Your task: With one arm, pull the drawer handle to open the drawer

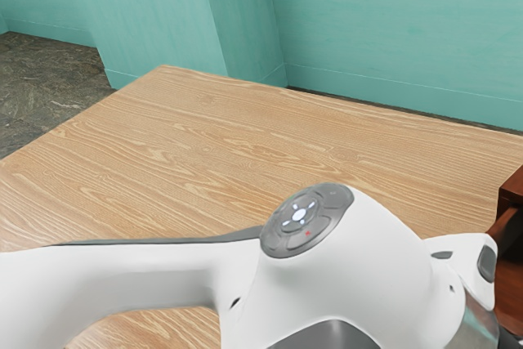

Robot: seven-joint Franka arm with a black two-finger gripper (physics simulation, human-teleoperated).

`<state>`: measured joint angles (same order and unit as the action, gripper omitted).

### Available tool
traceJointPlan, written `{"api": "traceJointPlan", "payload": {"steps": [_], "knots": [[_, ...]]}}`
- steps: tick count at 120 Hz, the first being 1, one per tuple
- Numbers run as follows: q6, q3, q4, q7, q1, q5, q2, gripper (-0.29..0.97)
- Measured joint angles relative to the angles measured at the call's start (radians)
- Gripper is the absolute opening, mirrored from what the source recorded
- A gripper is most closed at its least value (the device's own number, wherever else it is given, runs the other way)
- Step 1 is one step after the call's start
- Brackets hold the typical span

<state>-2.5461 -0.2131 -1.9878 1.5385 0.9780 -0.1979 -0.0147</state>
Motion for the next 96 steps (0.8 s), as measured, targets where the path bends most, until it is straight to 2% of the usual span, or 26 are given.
{"api": "traceJointPlan", "payload": {"steps": [32, 58, 66, 81, 96], "knots": [[-0.009, -0.001, 0.000, 0.000, -0.010, 0.002, -0.032, 0.39], [0.015, -0.001, -0.001, -0.001, -0.064, 0.013, -0.104, 0.57], [0.126, 0.000, 0.116, -0.001, -0.115, 0.031, -0.089, 0.60], [0.456, -0.002, 0.423, -0.002, -0.205, 0.079, 0.029, 0.64], [0.727, -0.001, 0.561, -0.003, -0.262, 0.123, 0.077, 0.66]]}}
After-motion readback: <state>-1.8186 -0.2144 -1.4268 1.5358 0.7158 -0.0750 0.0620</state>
